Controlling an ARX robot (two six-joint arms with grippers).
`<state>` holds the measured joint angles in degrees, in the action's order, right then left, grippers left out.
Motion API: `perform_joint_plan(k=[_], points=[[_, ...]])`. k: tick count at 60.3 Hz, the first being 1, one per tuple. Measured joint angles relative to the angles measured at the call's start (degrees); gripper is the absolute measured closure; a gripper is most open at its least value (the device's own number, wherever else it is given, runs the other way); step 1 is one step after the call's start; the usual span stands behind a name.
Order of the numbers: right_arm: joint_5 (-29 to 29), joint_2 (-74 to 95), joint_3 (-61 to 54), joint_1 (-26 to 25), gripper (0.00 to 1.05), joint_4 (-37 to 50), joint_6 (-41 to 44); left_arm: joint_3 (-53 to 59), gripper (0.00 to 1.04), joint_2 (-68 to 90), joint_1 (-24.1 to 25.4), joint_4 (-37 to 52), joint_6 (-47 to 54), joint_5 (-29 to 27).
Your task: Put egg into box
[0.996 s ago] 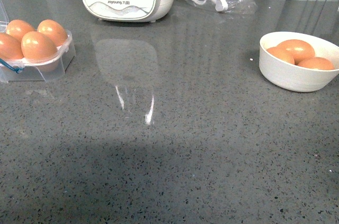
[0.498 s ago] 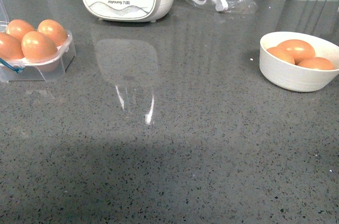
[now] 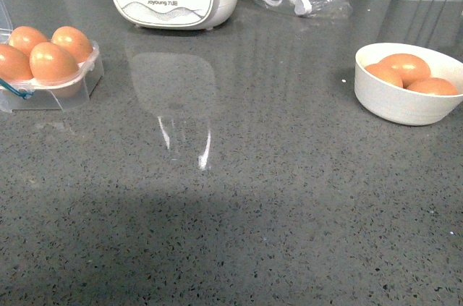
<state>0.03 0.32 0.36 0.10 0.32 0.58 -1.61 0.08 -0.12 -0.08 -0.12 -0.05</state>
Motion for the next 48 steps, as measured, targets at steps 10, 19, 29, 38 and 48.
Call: perform_joint_plan(k=[10, 19, 29, 38, 48], points=[[0.0, -0.02, 0.0, 0.0, 1.02, -0.28, 0.0, 0.0, 0.07, 0.0, 0.0, 0.0, 0.0, 0.0], [0.02, -0.02, 0.0, 0.0, 0.73, -0.28, 0.02, 0.0, 0.07, -0.02, 0.0, 0.0, 0.0, 0.0], [0.02, -0.02, 0.0, 0.0, 0.45, -0.28, 0.02, 0.0, 0.07, -0.02, 0.0, 0.0, 0.0, 0.0], [0.02, -0.02, 0.0, 0.0, 0.2, -0.28, 0.02, 0.0, 0.07, -0.02, 0.0, 0.0, 0.0, 0.0], [0.02, -0.02, 0.0, 0.0, 0.08, -0.28, -0.15, 0.0, 0.07, -0.02, 0.0, 0.0, 0.0, 0.0]])
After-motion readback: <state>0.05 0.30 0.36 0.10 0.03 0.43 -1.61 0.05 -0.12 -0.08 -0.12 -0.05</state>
